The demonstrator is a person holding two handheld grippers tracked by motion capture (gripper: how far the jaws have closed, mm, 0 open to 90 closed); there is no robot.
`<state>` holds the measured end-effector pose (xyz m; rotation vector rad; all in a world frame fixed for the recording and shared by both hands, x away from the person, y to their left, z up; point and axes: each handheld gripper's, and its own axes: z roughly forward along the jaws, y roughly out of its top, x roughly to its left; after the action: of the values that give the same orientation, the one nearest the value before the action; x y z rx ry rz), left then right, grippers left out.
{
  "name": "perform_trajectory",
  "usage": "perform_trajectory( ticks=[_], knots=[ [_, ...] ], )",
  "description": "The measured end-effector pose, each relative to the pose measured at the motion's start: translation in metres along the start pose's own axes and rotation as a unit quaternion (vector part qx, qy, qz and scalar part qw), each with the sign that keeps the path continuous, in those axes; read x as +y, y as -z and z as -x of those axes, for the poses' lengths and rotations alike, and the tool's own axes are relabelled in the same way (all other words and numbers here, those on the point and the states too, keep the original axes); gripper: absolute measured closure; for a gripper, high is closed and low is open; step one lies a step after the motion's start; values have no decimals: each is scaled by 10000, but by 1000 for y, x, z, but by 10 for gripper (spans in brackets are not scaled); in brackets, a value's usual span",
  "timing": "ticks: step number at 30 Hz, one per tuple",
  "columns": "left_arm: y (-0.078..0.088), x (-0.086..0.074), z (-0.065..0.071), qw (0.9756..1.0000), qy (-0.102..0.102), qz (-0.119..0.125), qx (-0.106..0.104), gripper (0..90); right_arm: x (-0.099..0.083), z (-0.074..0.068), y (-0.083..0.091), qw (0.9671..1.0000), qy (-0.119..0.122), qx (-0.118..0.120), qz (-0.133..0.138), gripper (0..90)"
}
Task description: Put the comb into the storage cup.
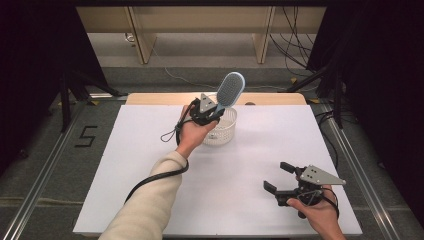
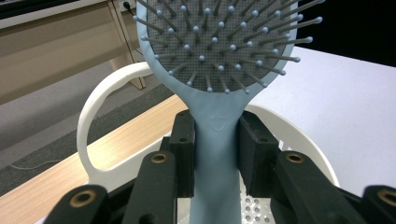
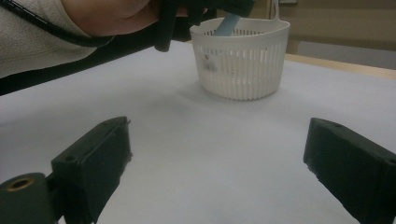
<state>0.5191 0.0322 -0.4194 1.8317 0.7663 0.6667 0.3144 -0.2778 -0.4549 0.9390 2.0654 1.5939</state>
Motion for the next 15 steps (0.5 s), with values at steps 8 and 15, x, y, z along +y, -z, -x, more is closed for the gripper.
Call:
perform_trajectory(
  ticks=[8, 15],
  knots=[
    [-1, 1, 0, 10000, -40, -58, 15, 694, 0, 0, 0, 10000, 3, 7, -5, 82],
    [-2, 0, -1, 9999, -65, -116, 21, 693, 0, 0, 0, 10000, 2, 19, -4, 81]
  ],
)
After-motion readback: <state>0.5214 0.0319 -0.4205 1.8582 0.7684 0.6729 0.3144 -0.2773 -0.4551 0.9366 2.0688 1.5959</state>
